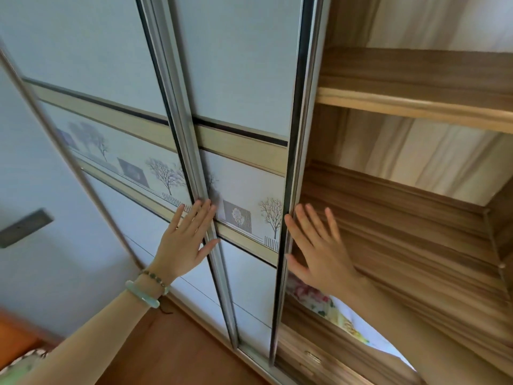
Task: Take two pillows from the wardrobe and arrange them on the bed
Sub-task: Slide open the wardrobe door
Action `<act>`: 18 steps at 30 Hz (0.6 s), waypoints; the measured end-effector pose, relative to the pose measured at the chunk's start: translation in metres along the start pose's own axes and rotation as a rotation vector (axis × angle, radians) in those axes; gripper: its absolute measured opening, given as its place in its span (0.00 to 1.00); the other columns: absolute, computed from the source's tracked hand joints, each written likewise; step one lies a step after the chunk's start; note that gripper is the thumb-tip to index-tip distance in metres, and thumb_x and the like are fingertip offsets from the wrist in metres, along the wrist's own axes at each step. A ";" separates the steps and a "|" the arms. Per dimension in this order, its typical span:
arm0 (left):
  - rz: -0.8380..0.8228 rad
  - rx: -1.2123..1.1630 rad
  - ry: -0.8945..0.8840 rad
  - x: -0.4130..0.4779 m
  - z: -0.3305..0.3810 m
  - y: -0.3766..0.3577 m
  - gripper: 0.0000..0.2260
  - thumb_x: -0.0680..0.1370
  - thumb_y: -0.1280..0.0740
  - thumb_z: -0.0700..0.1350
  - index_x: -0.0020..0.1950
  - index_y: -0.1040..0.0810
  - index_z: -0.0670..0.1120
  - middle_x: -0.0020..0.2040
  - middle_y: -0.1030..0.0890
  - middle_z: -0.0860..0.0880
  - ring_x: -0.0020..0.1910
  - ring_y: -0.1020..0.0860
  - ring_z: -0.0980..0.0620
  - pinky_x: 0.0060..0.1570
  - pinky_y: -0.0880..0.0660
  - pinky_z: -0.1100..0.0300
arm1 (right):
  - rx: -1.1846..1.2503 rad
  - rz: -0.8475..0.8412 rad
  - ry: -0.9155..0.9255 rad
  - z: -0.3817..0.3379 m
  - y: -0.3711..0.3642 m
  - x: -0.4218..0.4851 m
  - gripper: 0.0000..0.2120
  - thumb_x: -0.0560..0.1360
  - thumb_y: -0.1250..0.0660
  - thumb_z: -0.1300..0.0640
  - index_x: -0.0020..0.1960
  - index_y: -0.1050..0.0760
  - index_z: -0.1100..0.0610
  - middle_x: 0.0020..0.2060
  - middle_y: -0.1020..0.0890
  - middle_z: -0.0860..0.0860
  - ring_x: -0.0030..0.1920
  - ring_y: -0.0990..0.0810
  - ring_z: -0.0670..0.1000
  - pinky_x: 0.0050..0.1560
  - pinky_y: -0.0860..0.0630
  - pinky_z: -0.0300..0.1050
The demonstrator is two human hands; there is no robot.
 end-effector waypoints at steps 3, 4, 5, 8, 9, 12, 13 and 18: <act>0.020 -0.025 -0.040 -0.001 0.000 0.000 0.31 0.82 0.46 0.58 0.78 0.42 0.40 0.78 0.39 0.42 0.79 0.46 0.45 0.76 0.46 0.44 | 0.030 -0.006 0.042 -0.006 -0.007 0.017 0.36 0.75 0.40 0.44 0.77 0.49 0.54 0.76 0.45 0.55 0.77 0.49 0.55 0.74 0.53 0.62; 0.021 -0.029 -0.048 -0.001 0.001 0.000 0.31 0.82 0.46 0.58 0.78 0.41 0.40 0.78 0.39 0.42 0.78 0.45 0.45 0.76 0.45 0.43 | 0.029 -0.012 0.053 -0.008 -0.010 0.023 0.36 0.75 0.40 0.44 0.77 0.49 0.54 0.76 0.45 0.55 0.77 0.49 0.56 0.74 0.53 0.62; 0.021 -0.034 -0.053 -0.001 0.001 0.001 0.31 0.82 0.45 0.58 0.78 0.41 0.40 0.78 0.39 0.42 0.78 0.43 0.44 0.75 0.43 0.43 | 0.027 -0.018 0.061 -0.011 -0.013 0.028 0.36 0.75 0.40 0.44 0.77 0.49 0.54 0.76 0.45 0.55 0.77 0.49 0.56 0.74 0.54 0.62; 0.026 -0.058 -0.067 0.000 0.000 0.004 0.30 0.82 0.44 0.58 0.77 0.39 0.40 0.77 0.38 0.42 0.77 0.40 0.43 0.74 0.41 0.43 | 0.023 -0.031 0.075 -0.019 -0.022 0.043 0.36 0.75 0.40 0.44 0.78 0.49 0.54 0.76 0.46 0.54 0.77 0.50 0.56 0.74 0.56 0.62; 0.022 -0.069 -0.070 0.000 -0.001 0.004 0.30 0.82 0.45 0.58 0.77 0.39 0.40 0.77 0.38 0.42 0.76 0.39 0.43 0.73 0.41 0.42 | 0.017 -0.033 0.077 -0.021 -0.025 0.048 0.37 0.74 0.40 0.43 0.78 0.49 0.53 0.77 0.47 0.54 0.77 0.50 0.56 0.74 0.56 0.62; 0.008 -0.081 -0.080 0.002 -0.002 0.006 0.30 0.82 0.46 0.58 0.76 0.37 0.39 0.77 0.38 0.42 0.76 0.38 0.42 0.74 0.42 0.43 | 0.004 -0.043 0.066 -0.029 -0.034 0.062 0.38 0.74 0.40 0.41 0.78 0.50 0.53 0.77 0.47 0.55 0.77 0.51 0.56 0.74 0.55 0.63; 0.008 -0.084 -0.083 0.001 -0.002 0.007 0.30 0.82 0.46 0.58 0.76 0.37 0.39 0.77 0.38 0.42 0.76 0.39 0.42 0.74 0.43 0.43 | 0.008 -0.048 0.062 -0.033 -0.037 0.066 0.38 0.74 0.40 0.40 0.78 0.51 0.53 0.77 0.47 0.55 0.77 0.51 0.56 0.74 0.55 0.63; 0.035 -0.104 -0.095 0.000 -0.004 0.007 0.29 0.82 0.43 0.58 0.76 0.37 0.40 0.77 0.38 0.43 0.77 0.40 0.43 0.75 0.43 0.43 | 0.022 -0.101 0.064 -0.046 -0.051 0.086 0.38 0.75 0.43 0.38 0.78 0.53 0.53 0.77 0.49 0.54 0.77 0.52 0.56 0.74 0.55 0.63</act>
Point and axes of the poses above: each hand's wrist, its own x-axis towards the middle knuckle, its own y-axis out of the back of the hand, z = x × y, the point moved 6 cm from there along x, towards the middle knuckle
